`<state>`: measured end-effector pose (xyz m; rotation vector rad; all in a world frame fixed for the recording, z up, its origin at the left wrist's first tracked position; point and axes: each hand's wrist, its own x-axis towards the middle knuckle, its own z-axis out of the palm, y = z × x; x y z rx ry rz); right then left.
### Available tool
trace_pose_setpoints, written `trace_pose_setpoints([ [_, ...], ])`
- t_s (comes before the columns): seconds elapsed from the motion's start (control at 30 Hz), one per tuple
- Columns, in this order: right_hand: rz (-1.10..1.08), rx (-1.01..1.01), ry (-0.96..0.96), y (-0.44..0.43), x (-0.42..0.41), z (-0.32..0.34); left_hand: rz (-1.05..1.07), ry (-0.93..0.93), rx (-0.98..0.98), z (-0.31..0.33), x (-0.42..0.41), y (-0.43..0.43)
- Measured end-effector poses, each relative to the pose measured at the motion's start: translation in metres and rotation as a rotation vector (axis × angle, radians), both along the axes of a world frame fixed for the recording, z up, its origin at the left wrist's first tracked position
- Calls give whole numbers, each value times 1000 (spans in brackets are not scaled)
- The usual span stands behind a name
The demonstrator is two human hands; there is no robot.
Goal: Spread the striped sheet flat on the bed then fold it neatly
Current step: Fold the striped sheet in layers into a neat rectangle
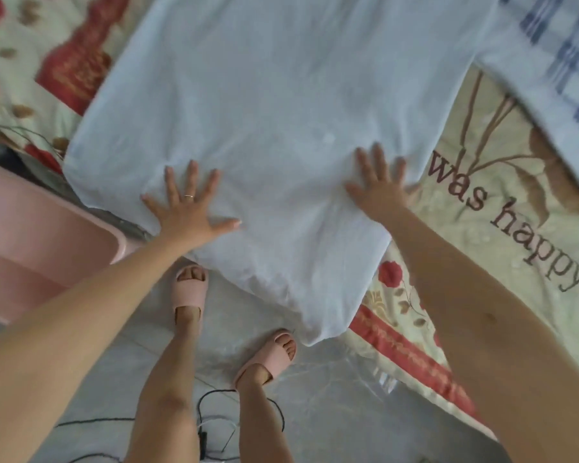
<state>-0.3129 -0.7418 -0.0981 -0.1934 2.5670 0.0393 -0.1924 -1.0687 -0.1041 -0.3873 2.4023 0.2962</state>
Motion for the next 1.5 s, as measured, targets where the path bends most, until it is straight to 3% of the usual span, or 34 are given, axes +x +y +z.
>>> trace_pose_setpoints([
  [0.03,-203,30,-45,13,-14,9,106,3,12,6,-8,-13],
  [0.07,-253,45,-59,21,-17,18,226,13,23,10,-12,-23],
  [0.17,138,77,187,3,-23,24,501,69,-12,24,-33,-36],
  [0.23,375,-33,282,-30,-34,16,429,139,-38,26,-54,-33],
  [0.33,731,-117,146,-94,-75,4,218,161,26,23,-113,-27],
  [0.4,880,-66,55,-135,-123,-5,253,112,55,19,-164,-36],
  [0.57,503,33,-53,-176,-263,0,381,-3,74,20,-231,-67],
  [0.73,169,55,-94,-193,-344,2,373,-108,52,16,-240,-73],
  [1.03,191,25,-108,-204,-390,2,451,-298,73,37,-257,-70],
  [1.17,265,0,-162,-200,-407,0,633,-212,128,53,-306,-16],
  [1.23,451,-104,-155,-180,-416,10,660,-115,222,60,-353,24],
  [1.3,721,-304,-43,-138,-422,14,704,-31,285,66,-405,52],
  [1.37,919,-403,217,-68,-450,0,736,-28,293,66,-468,87],
  [1.5,936,-251,523,16,-565,-28,752,-110,270,50,-550,132],
])
